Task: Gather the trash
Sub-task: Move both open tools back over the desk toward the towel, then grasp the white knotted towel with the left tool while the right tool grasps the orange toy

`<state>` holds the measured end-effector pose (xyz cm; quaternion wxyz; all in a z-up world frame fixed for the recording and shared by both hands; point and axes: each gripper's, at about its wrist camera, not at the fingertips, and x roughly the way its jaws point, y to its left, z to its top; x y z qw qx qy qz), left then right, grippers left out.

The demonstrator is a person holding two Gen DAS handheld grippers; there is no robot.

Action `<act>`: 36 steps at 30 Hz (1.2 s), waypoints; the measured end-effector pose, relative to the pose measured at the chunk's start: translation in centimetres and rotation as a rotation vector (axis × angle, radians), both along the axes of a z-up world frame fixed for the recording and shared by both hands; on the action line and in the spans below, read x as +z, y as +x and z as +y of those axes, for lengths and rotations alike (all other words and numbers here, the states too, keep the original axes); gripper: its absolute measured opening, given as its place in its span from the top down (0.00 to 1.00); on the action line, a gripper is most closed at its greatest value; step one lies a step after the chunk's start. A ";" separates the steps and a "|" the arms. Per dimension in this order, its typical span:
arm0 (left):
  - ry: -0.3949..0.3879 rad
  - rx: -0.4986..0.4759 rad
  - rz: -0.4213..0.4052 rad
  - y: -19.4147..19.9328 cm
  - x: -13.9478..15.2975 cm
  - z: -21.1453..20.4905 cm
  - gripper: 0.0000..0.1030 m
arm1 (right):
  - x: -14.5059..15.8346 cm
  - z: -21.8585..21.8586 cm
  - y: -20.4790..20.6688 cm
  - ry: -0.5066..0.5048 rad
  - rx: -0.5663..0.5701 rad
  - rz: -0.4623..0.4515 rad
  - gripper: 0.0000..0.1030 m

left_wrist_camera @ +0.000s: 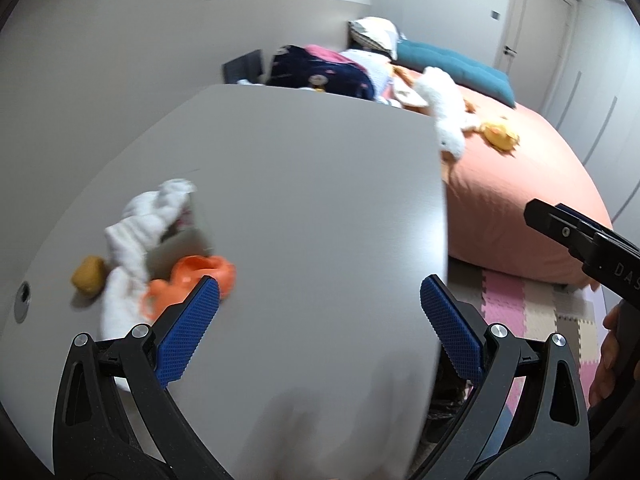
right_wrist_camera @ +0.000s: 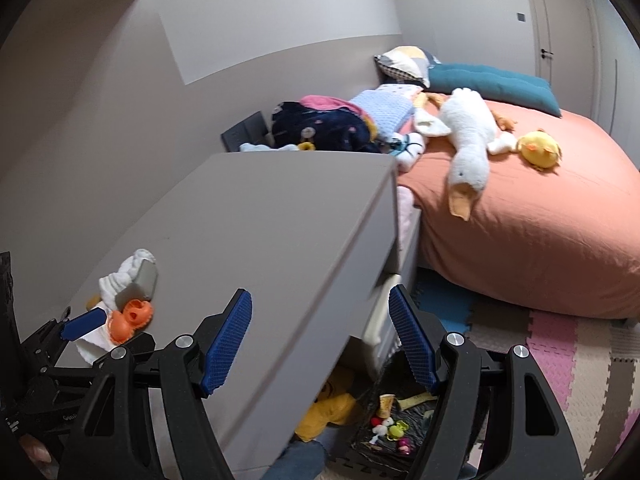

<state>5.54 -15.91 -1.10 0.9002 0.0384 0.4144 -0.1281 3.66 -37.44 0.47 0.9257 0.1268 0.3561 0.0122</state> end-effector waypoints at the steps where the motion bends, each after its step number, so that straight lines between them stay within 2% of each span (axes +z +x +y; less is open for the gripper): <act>1: -0.002 0.010 0.001 0.1 0.0 0.5 0.06 | 0.0 0.5 0.3 0.001 0.008 -0.001 0.30; 19: -0.052 0.222 0.051 3.3 -2.4 10.5 0.06 | -1.1 7.9 4.2 0.008 0.112 0.028 0.30; 21: -0.048 0.241 0.057 3.8 -2.8 11.2 0.08 | -1.2 8.5 4.6 0.007 0.121 0.032 0.30; 29: -0.080 0.262 0.101 4.7 -4.4 13.1 0.35 | -1.7 10.6 5.5 -0.004 0.154 0.043 0.30; 32: -0.098 0.249 0.110 4.7 -5.0 13.6 0.36 | -2.1 11.8 5.8 -0.009 0.176 0.053 0.30; 36: -0.086 0.231 0.094 4.5 -5.0 14.0 0.36 | -2.8 13.7 6.1 -0.011 0.218 0.072 0.30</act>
